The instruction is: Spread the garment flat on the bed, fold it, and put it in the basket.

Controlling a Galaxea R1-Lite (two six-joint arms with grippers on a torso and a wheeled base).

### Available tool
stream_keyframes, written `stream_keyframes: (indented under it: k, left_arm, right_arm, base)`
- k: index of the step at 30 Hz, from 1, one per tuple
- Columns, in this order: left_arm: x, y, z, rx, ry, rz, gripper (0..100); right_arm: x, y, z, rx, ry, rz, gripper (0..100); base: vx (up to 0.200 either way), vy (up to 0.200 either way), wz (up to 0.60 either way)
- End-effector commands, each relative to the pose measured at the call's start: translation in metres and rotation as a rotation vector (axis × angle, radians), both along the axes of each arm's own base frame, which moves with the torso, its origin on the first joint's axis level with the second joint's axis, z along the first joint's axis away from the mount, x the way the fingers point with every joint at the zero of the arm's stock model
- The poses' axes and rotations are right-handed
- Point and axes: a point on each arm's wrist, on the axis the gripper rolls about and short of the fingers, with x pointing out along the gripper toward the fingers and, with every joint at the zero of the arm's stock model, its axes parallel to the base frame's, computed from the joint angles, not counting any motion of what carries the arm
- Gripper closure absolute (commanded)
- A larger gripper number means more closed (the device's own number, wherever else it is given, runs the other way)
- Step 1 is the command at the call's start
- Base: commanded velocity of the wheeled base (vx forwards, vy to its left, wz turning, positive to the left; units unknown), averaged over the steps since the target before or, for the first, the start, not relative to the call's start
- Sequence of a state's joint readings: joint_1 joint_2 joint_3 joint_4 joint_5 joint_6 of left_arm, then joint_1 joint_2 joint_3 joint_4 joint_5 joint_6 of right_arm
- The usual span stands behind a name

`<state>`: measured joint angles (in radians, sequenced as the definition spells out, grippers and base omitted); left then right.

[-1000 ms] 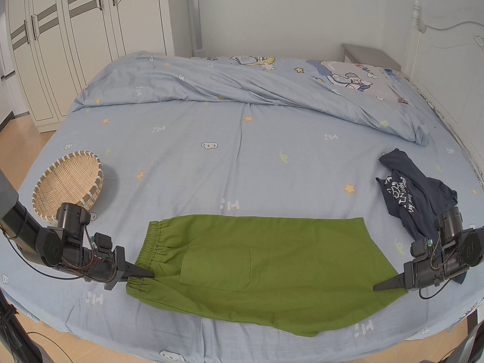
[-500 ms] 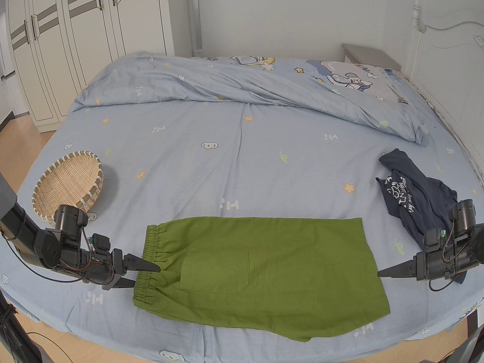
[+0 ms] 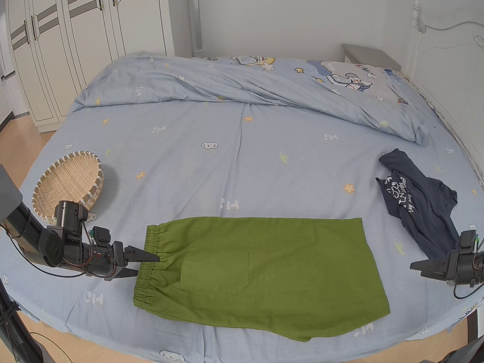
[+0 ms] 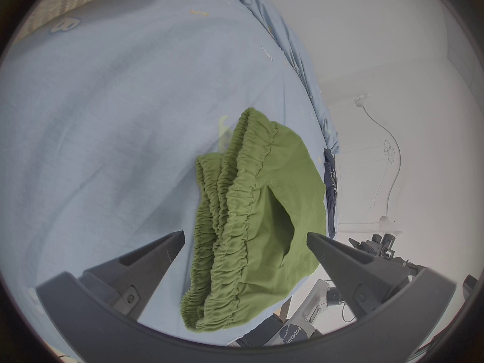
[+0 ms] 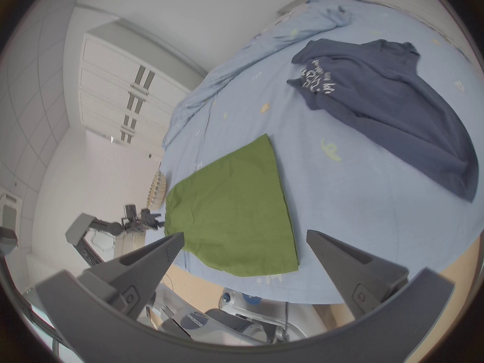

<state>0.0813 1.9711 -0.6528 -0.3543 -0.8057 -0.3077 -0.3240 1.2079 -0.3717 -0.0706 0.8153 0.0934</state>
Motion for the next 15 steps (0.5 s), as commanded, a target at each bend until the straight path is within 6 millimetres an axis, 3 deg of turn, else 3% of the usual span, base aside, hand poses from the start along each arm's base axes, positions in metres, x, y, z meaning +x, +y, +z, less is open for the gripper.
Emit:
stream_keyframes:
  k: [1,4,5,10,15]
  left_arm:
    - [0.004,-0.002,-0.015,-0.002,0.032,-0.009,0]
    - [0.005,-0.002,-0.014,-0.004,0.034,-0.004,0]
    - [0.005,-0.002,-0.014,-0.004,0.032,-0.007,0]
    - [0.005,-0.004,-0.015,-0.003,0.031,-0.014,0]
    - [0.008,-0.017,-0.013,-0.008,0.033,-0.048,0]
  right_arm:
    - [-0.036,-0.001,0.001,0.041,-0.072,-0.111,0]
    - [-0.045,0.001,0.002,0.032,-0.099,-0.134,0]
    - [-0.066,0.011,0.009,0.008,-0.165,-0.140,0]
    - [-0.107,0.036,0.032,0.002,-0.235,-0.044,0]
    - [-0.127,0.044,0.043,0.058,-0.247,0.042,0]
  base:
    - [0.000,0.000,0.00]
    - [0.000,0.000,0.00]
    - [0.000,0.000,0.00]
    - [0.000,0.000,0.00]
    - [0.000,0.000,0.00]
